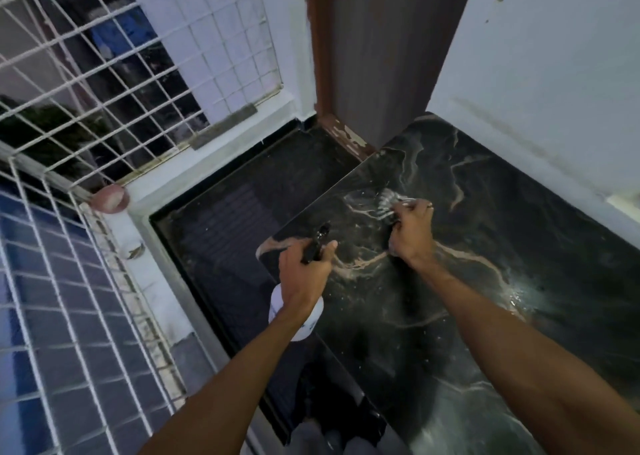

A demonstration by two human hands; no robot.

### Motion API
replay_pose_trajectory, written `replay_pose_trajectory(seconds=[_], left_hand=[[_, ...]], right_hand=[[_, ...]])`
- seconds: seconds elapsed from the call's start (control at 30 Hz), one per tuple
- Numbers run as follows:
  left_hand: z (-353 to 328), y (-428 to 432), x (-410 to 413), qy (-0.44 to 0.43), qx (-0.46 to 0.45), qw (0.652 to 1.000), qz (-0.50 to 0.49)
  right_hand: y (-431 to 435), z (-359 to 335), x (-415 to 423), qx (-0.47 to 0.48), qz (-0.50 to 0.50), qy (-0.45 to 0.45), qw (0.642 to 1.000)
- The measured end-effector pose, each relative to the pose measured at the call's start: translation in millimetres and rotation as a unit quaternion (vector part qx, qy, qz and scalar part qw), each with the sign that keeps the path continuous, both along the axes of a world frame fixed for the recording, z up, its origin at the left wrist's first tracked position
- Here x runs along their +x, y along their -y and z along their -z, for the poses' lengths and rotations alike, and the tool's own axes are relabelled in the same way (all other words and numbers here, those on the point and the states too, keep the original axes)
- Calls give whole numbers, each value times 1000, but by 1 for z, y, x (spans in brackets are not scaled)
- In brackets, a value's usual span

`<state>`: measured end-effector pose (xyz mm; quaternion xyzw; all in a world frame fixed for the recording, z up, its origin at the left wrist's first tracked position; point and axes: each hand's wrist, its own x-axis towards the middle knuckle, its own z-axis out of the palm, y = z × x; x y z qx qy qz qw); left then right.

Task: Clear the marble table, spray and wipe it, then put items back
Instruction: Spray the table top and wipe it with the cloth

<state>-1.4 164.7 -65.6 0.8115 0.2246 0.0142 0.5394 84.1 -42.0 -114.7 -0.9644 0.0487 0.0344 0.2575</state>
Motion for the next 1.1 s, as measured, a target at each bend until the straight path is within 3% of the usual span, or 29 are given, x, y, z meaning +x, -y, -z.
replay_pose_trajectory(seconds=[0.1, 0.23, 0.27, 0.37, 0.43, 0.57, 0.67, 0.73, 0.87, 1.0, 1.1], left_hand=[[-4, -21, 3, 32, 7, 999, 36], [-1, -52, 4, 43, 30, 998, 31], [1, -60, 2, 42, 24, 999, 25], [1, -82, -7, 17, -4, 999, 32], [4, -96, -12, 25, -9, 998, 48], [12, -116, -27, 52, -3, 998, 47], [17, -120, -41, 59, -4, 998, 30], [21, -120, -49, 64, 1, 997, 34], [23, -109, -74, 53, -24, 996, 72], [29, -76, -109, 35, -13, 995, 97], [30, -51, -130, 26, 4, 995, 98]], right_hand=[[-38, 7, 2, -9, -166, 26, 986], [-53, -4, 45, -15, 14, -18, 1000], [-66, -6, 40, -31, 5, -25, 999], [-118, 0, -6, -28, -176, 0, 984], [-132, 4, -20, -16, -235, 11, 972], [-152, 0, -10, -37, -82, -3, 996], [-179, -1, -55, -27, -259, 18, 965], [-169, 4, -79, -17, -304, 23, 952], [-117, 4, -91, -24, -66, 13, 997], [-66, -1, -127, -14, -24, 10, 1000], [-23, -7, -154, 23, 100, 31, 994]])
